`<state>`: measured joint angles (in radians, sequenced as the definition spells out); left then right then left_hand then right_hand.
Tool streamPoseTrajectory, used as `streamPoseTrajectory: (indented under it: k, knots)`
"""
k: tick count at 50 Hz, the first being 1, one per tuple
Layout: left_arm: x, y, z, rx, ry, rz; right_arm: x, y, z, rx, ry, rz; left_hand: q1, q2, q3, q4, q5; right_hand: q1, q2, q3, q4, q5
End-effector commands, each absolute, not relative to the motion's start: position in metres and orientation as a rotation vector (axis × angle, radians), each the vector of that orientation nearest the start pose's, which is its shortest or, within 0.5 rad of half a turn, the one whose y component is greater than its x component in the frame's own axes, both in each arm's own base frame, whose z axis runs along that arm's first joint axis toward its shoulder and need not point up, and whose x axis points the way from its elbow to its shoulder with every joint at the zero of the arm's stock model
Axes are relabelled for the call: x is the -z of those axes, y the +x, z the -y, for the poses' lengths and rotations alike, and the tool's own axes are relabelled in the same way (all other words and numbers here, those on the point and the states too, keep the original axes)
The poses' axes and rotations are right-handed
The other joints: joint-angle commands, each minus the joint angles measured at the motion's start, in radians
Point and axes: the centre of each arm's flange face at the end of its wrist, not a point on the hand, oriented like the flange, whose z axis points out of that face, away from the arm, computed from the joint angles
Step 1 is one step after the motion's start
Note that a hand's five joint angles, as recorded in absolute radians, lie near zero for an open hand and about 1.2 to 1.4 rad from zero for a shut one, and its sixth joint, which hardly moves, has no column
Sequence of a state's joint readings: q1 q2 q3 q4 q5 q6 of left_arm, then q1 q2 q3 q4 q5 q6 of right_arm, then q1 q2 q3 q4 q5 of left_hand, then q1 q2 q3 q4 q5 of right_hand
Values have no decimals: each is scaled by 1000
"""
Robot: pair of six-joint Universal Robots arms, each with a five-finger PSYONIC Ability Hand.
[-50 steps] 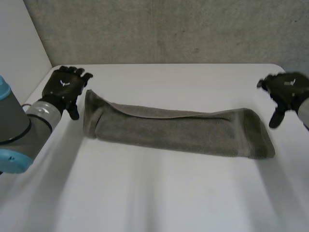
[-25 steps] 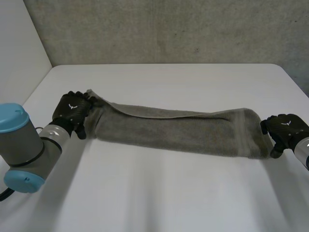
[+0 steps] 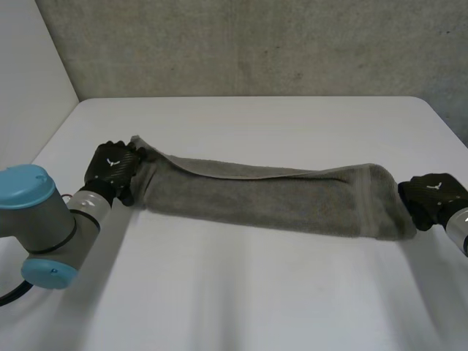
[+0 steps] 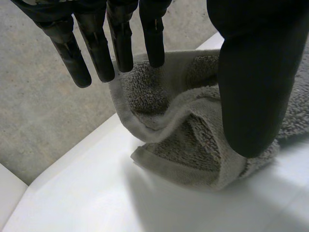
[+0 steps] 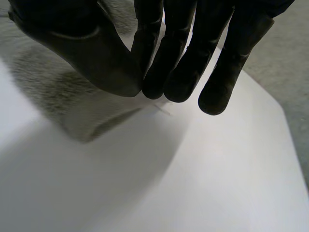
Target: Fold the laundry
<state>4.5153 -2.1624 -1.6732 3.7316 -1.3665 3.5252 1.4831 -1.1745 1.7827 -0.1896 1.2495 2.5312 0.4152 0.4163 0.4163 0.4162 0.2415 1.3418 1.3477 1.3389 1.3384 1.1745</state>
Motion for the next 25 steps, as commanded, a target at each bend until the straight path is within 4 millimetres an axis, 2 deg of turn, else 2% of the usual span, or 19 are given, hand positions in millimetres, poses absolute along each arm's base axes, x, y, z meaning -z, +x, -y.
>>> streamPoseTrajectory:
  k: [1, 4, 7, 14, 15, 16, 17, 21, 25]
  knots:
    - [-122, -220, 344, 2121, 873, -2182, -145, 104, 349, 1919, -906, -2595, 68, 67, 67, 67, 68, 54, 49, 57, 58, 47]
    - [-122, -220, 343, 2119, 875, -2186, -143, 97, 352, 1920, -938, -2629, 68, 67, 67, 67, 68, 54, 49, 57, 58, 47]
    - [-120, -220, 341, 2106, 877, -2196, -140, 97, 350, 1910, -995, -2638, 68, 67, 67, 67, 68, 54, 49, 57, 58, 47]
    - [-122, -218, 329, 2089, 882, -2220, -143, 102, 344, 1898, -987, -2632, 68, 67, 67, 67, 68, 35, 29, 38, 39, 28]
    - [-122, -218, 329, 2089, 882, -2220, -146, 103, 341, 1906, -976, -2616, 68, 67, 67, 67, 68, -346, -352, -343, -342, -353]
    - [-125, -218, 327, 2096, 880, -2218, -146, 103, 341, 1907, -976, -2616, 68, 67, 67, 67, 68, -350, -356, -347, -346, -357]
    - [-128, -218, 323, 2099, 883, -2216, -150, 104, 338, 1917, -962, -2597, 68, 67, 67, 67, 68, -573, -579, -571, -570, -581]
    - [-131, -217, 318, 2103, 883, -2215, -157, 108, 332, 1936, -925, -2537, 63, 61, 61, 62, 62, -705, -711, -702, -702, -712]
    - [-134, -217, 316, 2109, 884, -2210, -159, 120, 324, 1876, -922, -2417, 60, 58, 59, 59, 59, -784, -790, -781, -781, -791]
